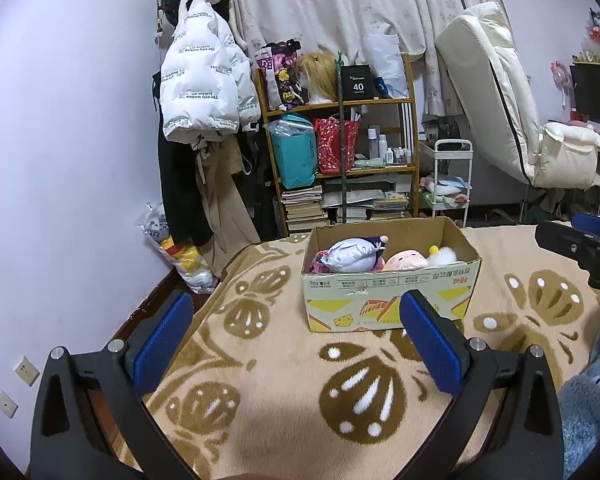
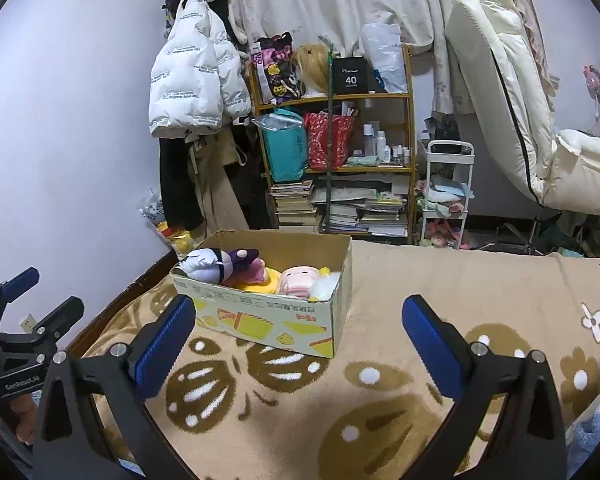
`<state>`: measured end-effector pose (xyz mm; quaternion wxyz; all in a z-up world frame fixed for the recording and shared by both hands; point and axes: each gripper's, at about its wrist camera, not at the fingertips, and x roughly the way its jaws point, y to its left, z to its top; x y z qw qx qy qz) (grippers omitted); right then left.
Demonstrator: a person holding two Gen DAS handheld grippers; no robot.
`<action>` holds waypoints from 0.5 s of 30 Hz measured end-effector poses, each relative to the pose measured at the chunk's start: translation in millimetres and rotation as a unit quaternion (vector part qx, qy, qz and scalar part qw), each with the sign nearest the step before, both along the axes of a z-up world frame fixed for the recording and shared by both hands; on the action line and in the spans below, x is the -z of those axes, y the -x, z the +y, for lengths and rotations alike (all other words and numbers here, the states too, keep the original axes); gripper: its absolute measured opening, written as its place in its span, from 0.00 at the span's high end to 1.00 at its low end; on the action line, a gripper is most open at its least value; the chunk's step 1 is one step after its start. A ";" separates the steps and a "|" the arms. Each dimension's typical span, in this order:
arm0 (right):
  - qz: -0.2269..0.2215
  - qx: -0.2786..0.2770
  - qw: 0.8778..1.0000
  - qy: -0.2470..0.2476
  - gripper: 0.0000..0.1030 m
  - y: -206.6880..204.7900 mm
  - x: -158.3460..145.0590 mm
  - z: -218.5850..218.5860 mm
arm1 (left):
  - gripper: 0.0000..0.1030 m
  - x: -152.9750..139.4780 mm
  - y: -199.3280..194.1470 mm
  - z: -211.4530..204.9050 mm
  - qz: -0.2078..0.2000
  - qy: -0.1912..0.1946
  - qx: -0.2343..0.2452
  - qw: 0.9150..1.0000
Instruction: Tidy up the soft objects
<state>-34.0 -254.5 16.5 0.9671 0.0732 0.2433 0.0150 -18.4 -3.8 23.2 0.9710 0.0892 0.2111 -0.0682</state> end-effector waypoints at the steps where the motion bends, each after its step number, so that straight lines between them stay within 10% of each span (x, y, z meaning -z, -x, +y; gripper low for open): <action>1: 0.000 0.001 1.000 -0.001 0.00 -0.1 0.9 -1.0 | 0.01 0.2 0.0 -0.2 0.000 0.000 -0.001 1.000; 15: -0.004 0.013 1.000 -0.010 0.00 3.5 2.3 -10.2 | 0.01 -0.1 5.2 -4.1 -0.003 -0.002 0.005 1.000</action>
